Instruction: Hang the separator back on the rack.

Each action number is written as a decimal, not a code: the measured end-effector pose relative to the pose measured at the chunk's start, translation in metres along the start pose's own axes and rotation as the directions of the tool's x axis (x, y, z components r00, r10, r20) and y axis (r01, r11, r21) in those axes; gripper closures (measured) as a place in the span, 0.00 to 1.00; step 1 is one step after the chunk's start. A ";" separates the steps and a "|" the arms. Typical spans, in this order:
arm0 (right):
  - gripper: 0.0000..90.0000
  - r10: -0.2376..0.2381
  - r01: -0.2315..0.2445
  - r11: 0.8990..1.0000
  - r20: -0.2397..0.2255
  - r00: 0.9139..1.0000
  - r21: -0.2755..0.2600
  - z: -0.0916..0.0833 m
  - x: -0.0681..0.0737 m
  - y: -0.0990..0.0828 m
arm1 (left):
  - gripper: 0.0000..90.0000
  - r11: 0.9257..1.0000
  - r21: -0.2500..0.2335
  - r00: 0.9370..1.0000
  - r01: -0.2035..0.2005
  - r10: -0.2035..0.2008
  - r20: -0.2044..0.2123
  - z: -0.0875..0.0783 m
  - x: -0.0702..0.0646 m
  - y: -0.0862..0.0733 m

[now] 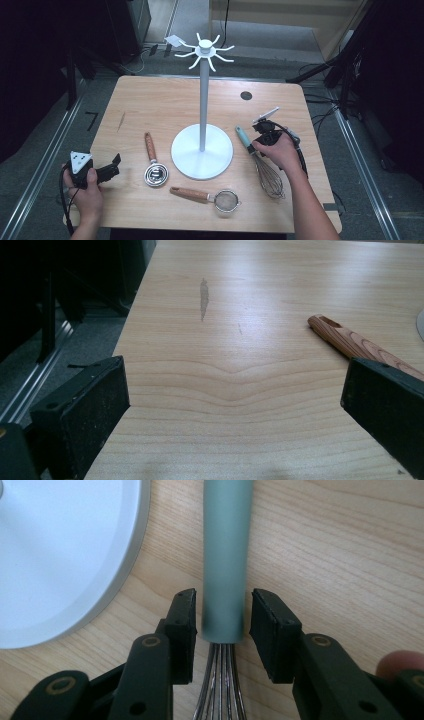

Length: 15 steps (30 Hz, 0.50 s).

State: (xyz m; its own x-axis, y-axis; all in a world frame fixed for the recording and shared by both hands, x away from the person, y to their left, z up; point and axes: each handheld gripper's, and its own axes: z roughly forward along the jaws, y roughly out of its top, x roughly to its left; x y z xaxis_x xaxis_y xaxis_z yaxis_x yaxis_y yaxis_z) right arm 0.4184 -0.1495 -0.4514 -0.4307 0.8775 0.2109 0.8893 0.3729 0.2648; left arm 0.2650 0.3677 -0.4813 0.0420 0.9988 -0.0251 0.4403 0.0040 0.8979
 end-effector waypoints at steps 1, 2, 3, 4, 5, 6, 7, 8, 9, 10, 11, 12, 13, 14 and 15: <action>0.73 0.006 -0.006 1.000 0.004 1.000 0.006 0.001 0.001 0.000 | 0.00 1.000 0.000 1.000 0.000 0.000 0.000 0.000 0.000 0.000; 0.73 0.008 -0.009 1.000 0.011 1.000 0.016 0.003 0.002 0.001 | 0.00 1.000 0.000 1.000 0.000 0.000 0.000 0.000 0.000 0.000; 0.74 0.014 -0.014 1.000 0.020 1.000 0.023 0.005 0.004 0.001 | 0.00 1.000 -0.002 1.000 0.001 -0.001 0.002 0.000 0.000 0.000; 0.74 0.013 -0.014 0.999 0.030 0.999 0.032 0.006 0.005 0.001 | 0.00 1.000 -0.001 1.000 0.002 -0.002 0.002 0.000 0.000 0.000; 0.75 0.019 -0.021 0.999 0.038 0.999 0.041 0.007 0.006 0.001 | 0.00 1.000 -0.002 1.000 0.004 -0.004 0.001 0.000 0.000 0.000; 0.75 0.019 -0.021 0.999 0.038 0.999 0.041 0.007 0.006 0.001 | 0.00 1.000 -0.002 1.000 0.004 -0.004 0.001 0.000 0.000 0.000; 0.75 0.018 -0.021 0.998 0.055 0.998 0.053 0.011 0.007 0.002 | 0.00 1.000 0.002 1.000 0.002 -0.002 0.000 0.000 0.000 0.000; 0.76 0.023 -0.027 0.998 0.065 0.998 0.058 0.013 0.008 0.002 | 0.00 1.000 0.001 1.000 0.002 -0.002 0.000 0.000 0.000 0.000; 0.77 0.022 -0.027 0.998 0.069 0.997 0.062 0.014 0.008 0.002 | 0.00 1.000 0.002 1.000 0.001 -0.001 0.000 0.000 0.000 0.000; 0.77 0.024 -0.029 0.998 0.071 0.997 0.064 0.015 0.009 0.002 | 0.00 1.000 0.002 1.000 0.000 0.000 0.000 0.000 0.000 0.000; 0.77 0.030 -0.035 0.997 0.076 0.997 0.064 0.015 0.010 0.002 | 0.00 1.000 0.002 1.000 0.000 0.000 0.000 0.000 0.000 0.000; 0.78 0.026 -0.031 0.997 0.086 0.996 0.064 0.015 0.011 0.002 | 0.00 1.000 0.001 1.000 -0.001 0.001 -0.002 0.000 0.000 0.000; 0.77 0.027 -0.033 0.997 0.096 0.995 0.063 0.015 0.013 0.002 | 0.00 1.000 0.001 1.000 -0.001 0.001 -0.002 0.000 0.000 0.000; 0.77 0.018 -0.025 0.998 0.110 0.994 0.066 0.015 0.014 0.002 | 0.00 1.000 0.001 1.000 -0.002 0.002 -0.002 0.000 0.000 0.000; 0.77 0.014 -0.023 0.997 0.126 0.992 0.068 0.016 0.016 0.002 | 0.00 1.000 0.001 1.000 -0.002 0.002 -0.002 0.000 0.000 0.000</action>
State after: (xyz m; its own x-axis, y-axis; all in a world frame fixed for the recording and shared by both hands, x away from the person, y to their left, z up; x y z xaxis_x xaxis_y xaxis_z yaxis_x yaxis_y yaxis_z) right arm 0.4158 -0.1300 -0.4625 -0.3952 0.9137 0.0946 0.9074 0.3722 0.1953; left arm 0.2654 0.3672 -0.4814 0.0407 0.9989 -0.0221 0.4409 0.0018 0.8976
